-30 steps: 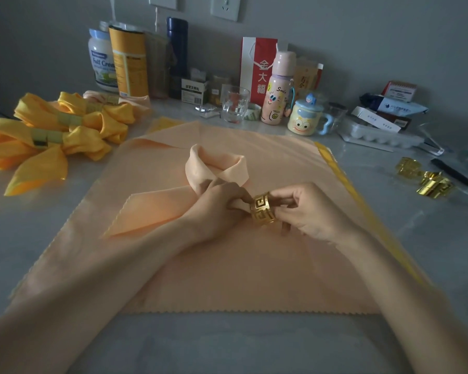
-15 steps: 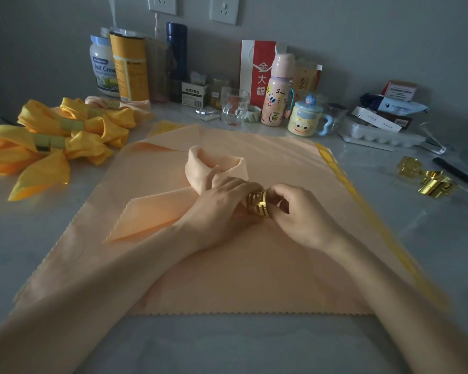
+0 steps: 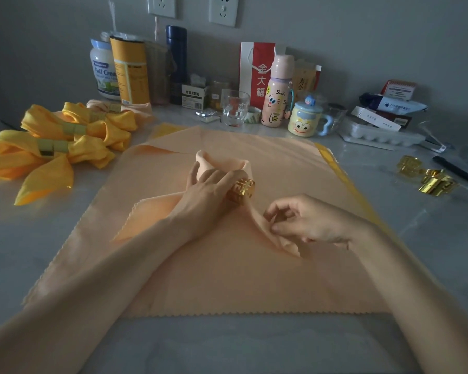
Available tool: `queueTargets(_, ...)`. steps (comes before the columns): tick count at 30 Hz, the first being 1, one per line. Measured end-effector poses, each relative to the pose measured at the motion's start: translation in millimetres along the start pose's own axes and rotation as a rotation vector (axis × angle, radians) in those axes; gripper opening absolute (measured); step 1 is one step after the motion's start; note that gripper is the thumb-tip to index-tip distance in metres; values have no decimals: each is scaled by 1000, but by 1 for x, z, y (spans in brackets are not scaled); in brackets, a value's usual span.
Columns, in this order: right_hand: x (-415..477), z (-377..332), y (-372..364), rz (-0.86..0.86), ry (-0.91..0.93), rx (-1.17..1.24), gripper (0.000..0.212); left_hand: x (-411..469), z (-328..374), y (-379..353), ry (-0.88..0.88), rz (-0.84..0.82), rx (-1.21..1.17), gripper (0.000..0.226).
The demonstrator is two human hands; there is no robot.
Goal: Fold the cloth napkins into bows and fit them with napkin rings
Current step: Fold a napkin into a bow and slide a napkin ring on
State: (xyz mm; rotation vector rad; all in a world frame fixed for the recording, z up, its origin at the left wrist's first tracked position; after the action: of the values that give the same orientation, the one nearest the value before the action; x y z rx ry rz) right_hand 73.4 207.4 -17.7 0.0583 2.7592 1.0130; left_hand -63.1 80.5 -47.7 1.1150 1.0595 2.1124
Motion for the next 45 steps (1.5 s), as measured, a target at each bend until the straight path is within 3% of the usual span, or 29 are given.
queueTargets(3,6,-8,2,-40,26,-21,18,2,-2,0,8,-5,15,49)
queueTargets(7,25,-23,21,219,74,-6,27,3,-5,0,24,2,-26,50)
queueTargets(11,48,-18,-3,259,64,124,27,3,-5,-1,57,-7,-50,55)
queueTargets(14,58,-10,-14,358,96,-7,21,3,-4,1,117,-13,-92,62)
queueTargets(17,62,-8,-21,412,46,-144,21,11,-1,11,148,-122,-138,60)
queueTargets(19,62,-11,-24,484,10,-268,25,26,-2,25,219,-196,-303,53)
queueTargets(21,60,-14,-28,562,-1,-390,24,47,-7,34,290,-168,-426,46)
queueTargets(23,59,-14,-31,635,31,-406,24,69,-11,29,289,-161,-298,45)
queueTargets(27,57,-14,-34,730,63,-437,22,93,-12,-1,391,-396,-175,51)
queueTargets(31,57,-7,-27,665,-20,-384,26,103,-13,-1,318,-538,150,49)
queueTargets(33,59,-2,-24,645,-24,-332,26,101,-10,0,272,-527,216,43)
queueTargets(39,57,8,-15,805,-25,-159,22,73,-13,10,226,-336,4,49)
queueTargets(42,57,6,-16,794,-14,-194,21,57,-7,25,110,-345,-30,32)
queueTargets(45,58,1,-22,656,126,-150,24,44,-13,38,34,-397,-11,9)
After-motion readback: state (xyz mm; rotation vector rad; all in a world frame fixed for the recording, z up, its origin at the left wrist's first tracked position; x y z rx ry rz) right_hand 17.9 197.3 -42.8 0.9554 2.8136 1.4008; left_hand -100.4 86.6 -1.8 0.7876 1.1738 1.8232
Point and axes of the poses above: each hand's wrist, its own x-axis towards the middle knuckle, its own y-axis out of the back of the hand, z = x × y, the point moved 3 cm from there along x, towards the middle knuckle, and after that the axes turned 7 degrees about y, right-handed, at the moved point
